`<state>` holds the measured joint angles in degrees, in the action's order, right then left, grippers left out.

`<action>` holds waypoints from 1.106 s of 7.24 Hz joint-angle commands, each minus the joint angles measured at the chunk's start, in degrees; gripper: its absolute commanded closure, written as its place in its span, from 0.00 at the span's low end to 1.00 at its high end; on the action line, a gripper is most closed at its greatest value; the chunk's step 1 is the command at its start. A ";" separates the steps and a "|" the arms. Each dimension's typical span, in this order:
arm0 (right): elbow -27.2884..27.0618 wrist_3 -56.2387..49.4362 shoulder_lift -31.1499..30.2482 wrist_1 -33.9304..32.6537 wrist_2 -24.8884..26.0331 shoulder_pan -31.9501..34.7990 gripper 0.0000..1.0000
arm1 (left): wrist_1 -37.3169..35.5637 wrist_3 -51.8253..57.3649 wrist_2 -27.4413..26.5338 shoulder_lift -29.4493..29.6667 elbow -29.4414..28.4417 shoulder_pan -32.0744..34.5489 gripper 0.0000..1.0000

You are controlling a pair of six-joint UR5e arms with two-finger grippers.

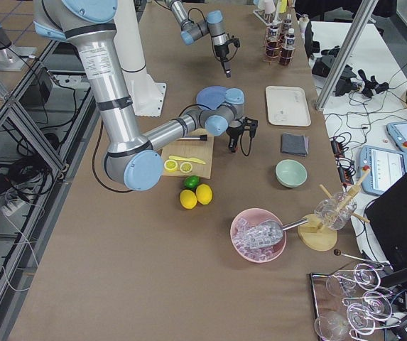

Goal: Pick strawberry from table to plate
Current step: 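Carry the strawberry over the blue plate with the right gripper while the left arm withdraws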

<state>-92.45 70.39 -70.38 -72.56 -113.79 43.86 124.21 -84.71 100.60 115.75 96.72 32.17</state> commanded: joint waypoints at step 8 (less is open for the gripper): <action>-2.91 5.28 18.07 -14.87 6.03 -10.70 1.00 | 0.34 32.84 14.97 -12.98 4.61 21.30 0.02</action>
<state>-95.35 74.68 -54.80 -85.29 -109.20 36.24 124.20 -53.52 107.18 105.49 101.35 48.14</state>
